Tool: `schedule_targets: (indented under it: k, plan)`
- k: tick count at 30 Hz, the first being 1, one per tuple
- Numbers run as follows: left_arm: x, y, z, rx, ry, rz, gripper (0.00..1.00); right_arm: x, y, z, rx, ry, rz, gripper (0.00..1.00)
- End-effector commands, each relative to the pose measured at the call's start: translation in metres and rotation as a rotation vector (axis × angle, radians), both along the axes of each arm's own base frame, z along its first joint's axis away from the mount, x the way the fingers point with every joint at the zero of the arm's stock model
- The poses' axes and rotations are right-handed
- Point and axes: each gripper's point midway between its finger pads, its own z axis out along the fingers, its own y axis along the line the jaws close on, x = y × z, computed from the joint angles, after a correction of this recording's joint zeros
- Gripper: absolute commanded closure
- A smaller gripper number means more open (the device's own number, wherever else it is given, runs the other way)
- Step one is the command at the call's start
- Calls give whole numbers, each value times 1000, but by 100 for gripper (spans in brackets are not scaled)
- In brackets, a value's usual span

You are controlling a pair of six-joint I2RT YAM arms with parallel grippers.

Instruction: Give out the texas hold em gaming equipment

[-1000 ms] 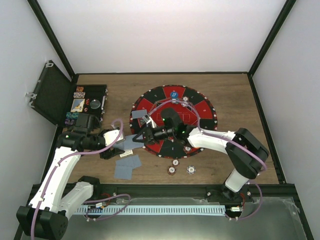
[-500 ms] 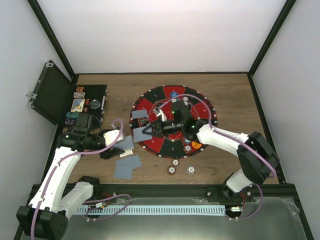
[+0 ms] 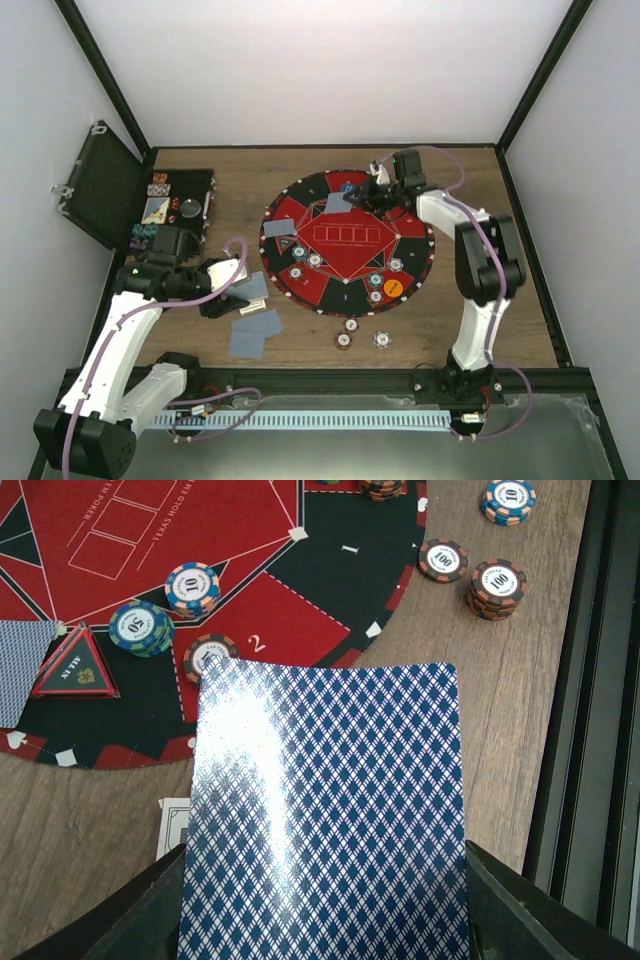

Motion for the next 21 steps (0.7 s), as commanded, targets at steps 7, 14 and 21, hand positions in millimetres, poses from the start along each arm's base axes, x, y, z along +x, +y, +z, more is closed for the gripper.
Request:
schedule_targets:
  k: [7, 14, 21]
  plan:
    - [-1, -4, 4, -25, 2, -20, 96, 121, -37, -63, -113, 47, -121, 96]
    - [-2, -4, 5, -24, 7, -18, 96, 154, -38, -75, -158, 37, -143, 89]
    - [-2, -5, 8, -34, 4, -21, 96, 156, -63, -39, -311, -53, -204, 43]
